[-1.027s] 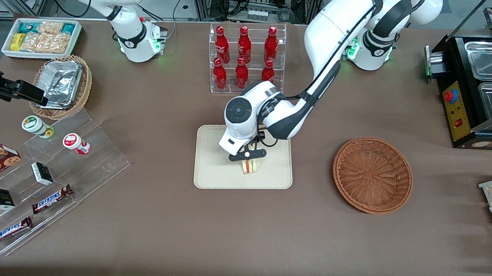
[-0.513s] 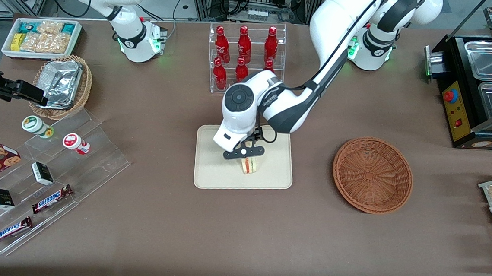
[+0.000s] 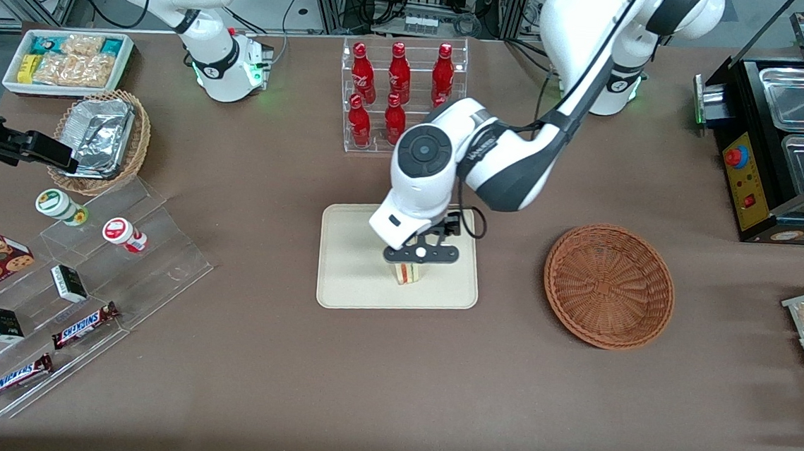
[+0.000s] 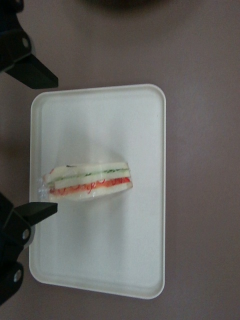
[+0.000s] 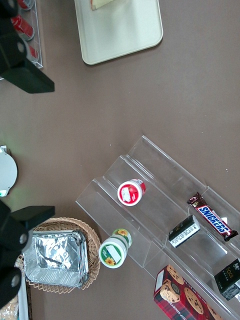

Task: Place sandwich from basket to tray

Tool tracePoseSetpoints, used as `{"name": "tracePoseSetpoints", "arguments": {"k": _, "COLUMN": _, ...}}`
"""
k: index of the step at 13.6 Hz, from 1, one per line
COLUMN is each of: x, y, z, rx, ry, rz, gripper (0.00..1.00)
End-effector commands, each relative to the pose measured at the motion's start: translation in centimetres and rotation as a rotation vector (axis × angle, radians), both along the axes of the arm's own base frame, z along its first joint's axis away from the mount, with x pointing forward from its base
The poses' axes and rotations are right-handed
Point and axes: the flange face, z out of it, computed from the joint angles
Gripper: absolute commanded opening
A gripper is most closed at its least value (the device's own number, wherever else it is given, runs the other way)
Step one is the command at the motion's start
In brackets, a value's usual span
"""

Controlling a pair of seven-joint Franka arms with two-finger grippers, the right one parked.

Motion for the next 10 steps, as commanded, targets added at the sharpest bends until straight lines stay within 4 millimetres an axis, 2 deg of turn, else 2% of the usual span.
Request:
{"name": "tracePoseSetpoints", "arguments": {"k": 1, "x": 1.8, "y": 5.6, "z": 1.8, "rx": 0.021, "ry": 0.023, "rz": -0.002, "gripper": 1.00}}
{"name": "tracePoseSetpoints", "arguments": {"k": 3, "x": 2.2, "y": 8.6, "z": 2.6, "rx": 0.026, "ry": 0.035, "rz": -0.072, "gripper": 1.00}}
{"name": "tracePoseSetpoints", "arguments": {"k": 7, "x": 3.5, "y": 18.5, "z": 5.0, "rx": 0.026, "ry": 0.069, "rz": -0.142, "gripper": 1.00}}
{"name": "tracePoseSetpoints", "arguments": {"k": 10, "x": 4.3, "y": 24.5, "z": 6.1, "rx": 0.016, "ry": 0.079, "rz": -0.180, "gripper": 1.00}}
